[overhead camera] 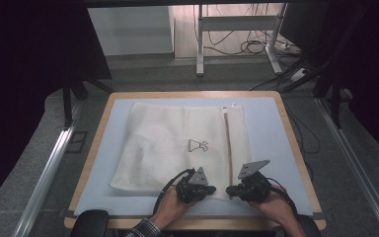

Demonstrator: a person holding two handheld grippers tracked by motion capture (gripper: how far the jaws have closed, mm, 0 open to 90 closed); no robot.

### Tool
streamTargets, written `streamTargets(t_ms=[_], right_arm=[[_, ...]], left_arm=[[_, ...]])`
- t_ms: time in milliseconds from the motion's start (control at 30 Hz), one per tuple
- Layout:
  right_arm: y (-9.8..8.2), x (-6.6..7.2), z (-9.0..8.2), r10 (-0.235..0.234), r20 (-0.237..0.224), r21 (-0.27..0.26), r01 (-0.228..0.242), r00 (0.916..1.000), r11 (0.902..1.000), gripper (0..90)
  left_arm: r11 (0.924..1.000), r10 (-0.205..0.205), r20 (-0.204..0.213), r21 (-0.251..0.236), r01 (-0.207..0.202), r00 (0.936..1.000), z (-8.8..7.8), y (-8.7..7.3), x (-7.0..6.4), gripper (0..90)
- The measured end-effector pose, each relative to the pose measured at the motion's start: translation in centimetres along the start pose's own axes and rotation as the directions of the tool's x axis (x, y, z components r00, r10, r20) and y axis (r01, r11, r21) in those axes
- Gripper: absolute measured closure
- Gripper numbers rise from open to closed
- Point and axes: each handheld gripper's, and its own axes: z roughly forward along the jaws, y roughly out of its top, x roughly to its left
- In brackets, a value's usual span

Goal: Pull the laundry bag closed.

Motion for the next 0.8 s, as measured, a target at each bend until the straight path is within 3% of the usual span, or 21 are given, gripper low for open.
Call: streamTargets(t_ms=[233, 333, 433, 800], right_arm=[[0.0, 0.0, -0.1, -0.004, 0.014, 0.006, 0.004, 0.9999, 1.0000, 85.7], [0.0, 0.1, -0.1, -0.005, 0.017, 0.008, 0.005, 0.9998, 1.0000, 85.8], [-0.1, 0.0, -0.2, 0.004, 0.015, 0.006, -0.004, 0.9999, 1.0000, 85.7], [-0.2, 0.0, -0.3, 0.009, 0.022, 0.001, -0.009, 0.9997, 1.0000, 85.6]], left_arm=[[1.0000, -0.002, -0.002, -0.002, 0.002, 1.0000, 0.0, 0.1, -0.1, 89.1], [0.9999, -0.006, 0.024, -0.010, 0.006, 0.9997, 0.2, 0.4, -0.4, 87.7], [0.9997, 0.024, 0.026, -0.001, -0.024, 0.9994, 0.6, 0.9, -0.9, 87.5], [0.9990, 0.044, 0.058, -0.008, -0.043, 0.9974, 1.7, 1.6, -1.8, 87.6]])
